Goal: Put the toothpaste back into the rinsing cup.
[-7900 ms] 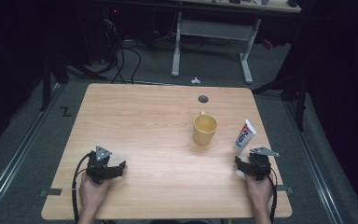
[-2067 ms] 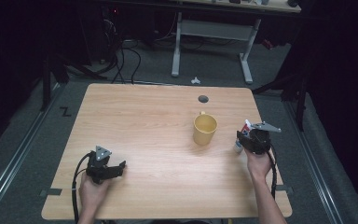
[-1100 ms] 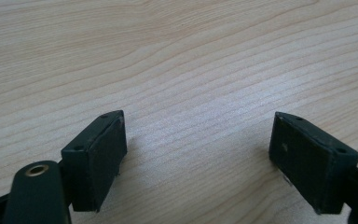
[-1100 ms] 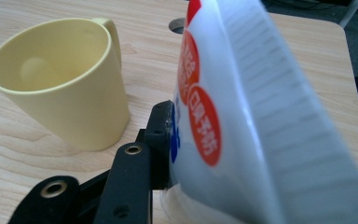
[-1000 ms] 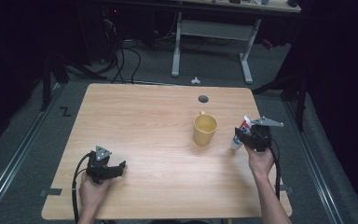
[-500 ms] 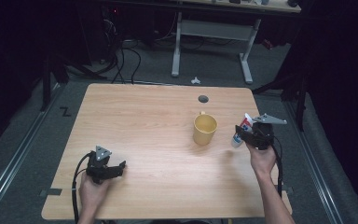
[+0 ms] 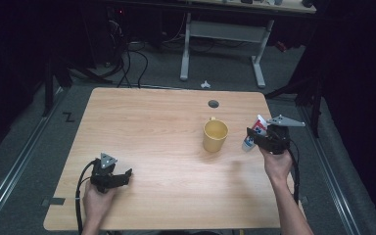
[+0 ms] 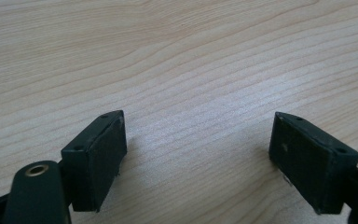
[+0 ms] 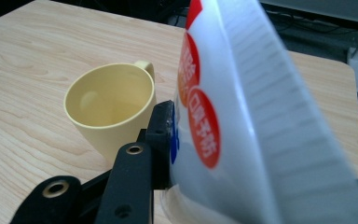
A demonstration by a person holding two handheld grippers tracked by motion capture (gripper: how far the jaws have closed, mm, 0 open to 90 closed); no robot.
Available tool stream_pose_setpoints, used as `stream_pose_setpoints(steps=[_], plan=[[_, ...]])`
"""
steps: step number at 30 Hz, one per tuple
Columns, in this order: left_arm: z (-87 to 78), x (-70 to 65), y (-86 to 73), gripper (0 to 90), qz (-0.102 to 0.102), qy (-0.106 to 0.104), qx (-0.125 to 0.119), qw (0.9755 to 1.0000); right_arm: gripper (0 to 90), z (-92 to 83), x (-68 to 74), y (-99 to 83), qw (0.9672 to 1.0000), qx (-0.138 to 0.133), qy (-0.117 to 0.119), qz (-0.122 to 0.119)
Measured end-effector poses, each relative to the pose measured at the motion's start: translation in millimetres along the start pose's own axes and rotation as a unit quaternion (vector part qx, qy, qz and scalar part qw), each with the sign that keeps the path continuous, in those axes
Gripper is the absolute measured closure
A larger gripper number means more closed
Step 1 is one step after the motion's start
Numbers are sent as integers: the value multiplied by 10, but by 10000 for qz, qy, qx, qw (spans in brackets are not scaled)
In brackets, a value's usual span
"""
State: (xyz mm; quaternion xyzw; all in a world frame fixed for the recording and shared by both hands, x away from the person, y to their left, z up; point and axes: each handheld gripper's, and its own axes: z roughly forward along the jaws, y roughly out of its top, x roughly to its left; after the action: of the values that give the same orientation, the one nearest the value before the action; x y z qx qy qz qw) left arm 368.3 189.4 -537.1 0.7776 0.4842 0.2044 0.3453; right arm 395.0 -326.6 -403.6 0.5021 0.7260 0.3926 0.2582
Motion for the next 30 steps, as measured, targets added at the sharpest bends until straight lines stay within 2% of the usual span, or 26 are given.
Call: stream_pose_setpoints(steps=[15, 30], plan=[[0, 0, 0, 195, -2, -2, -1, 10000, 677, -50, 46, 149, 9998, -60, 91, -161], [0, 0, 0, 194, -1, -1, -1, 10000, 677, -84, 93, 285, 9993, -130, 318, -147]])
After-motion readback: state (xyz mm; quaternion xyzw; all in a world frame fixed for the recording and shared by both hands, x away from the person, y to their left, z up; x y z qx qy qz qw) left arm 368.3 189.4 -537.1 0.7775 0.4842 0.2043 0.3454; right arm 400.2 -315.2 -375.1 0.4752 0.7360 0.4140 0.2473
